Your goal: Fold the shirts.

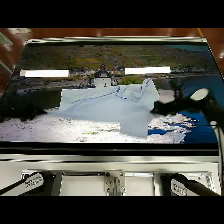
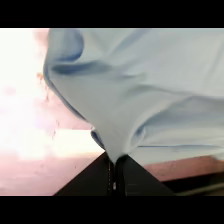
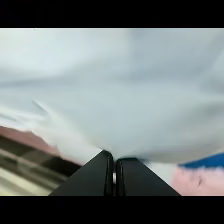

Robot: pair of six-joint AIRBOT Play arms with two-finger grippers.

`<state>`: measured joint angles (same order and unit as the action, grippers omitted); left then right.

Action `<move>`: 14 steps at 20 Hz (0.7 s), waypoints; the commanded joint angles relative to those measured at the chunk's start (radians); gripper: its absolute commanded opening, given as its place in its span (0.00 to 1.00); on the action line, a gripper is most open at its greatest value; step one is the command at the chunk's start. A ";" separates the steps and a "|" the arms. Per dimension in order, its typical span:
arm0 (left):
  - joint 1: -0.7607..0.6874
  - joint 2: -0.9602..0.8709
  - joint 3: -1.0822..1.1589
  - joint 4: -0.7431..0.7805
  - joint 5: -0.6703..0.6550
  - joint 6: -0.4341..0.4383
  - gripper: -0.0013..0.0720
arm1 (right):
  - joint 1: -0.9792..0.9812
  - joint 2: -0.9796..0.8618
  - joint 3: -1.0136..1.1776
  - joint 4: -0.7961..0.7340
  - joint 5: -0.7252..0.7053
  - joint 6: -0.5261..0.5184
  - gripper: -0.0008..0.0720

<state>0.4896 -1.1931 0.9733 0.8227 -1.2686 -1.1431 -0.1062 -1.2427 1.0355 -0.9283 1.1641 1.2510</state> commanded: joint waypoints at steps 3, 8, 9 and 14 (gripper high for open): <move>0.000 0.321 0.536 -0.120 0.164 -0.024 0.08 | 0.002 0.319 0.531 -0.043 -0.116 -0.066 0.10; 0.000 0.518 0.867 -0.026 0.284 -0.106 0.08 | 0.001 0.506 0.836 -0.218 -0.218 0.046 0.10; 0.000 0.552 0.880 0.008 0.275 -0.128 0.08 | 0.001 0.541 0.837 -0.229 -0.207 0.080 0.10; 0.000 0.663 0.883 0.175 0.038 -0.233 0.08 | 0.001 0.630 0.837 -0.254 0.058 0.160 0.10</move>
<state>0.4896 -0.5911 1.8282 0.8932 -1.1095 -1.3037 -0.1059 -0.6670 1.8492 -1.1400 1.0924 1.3518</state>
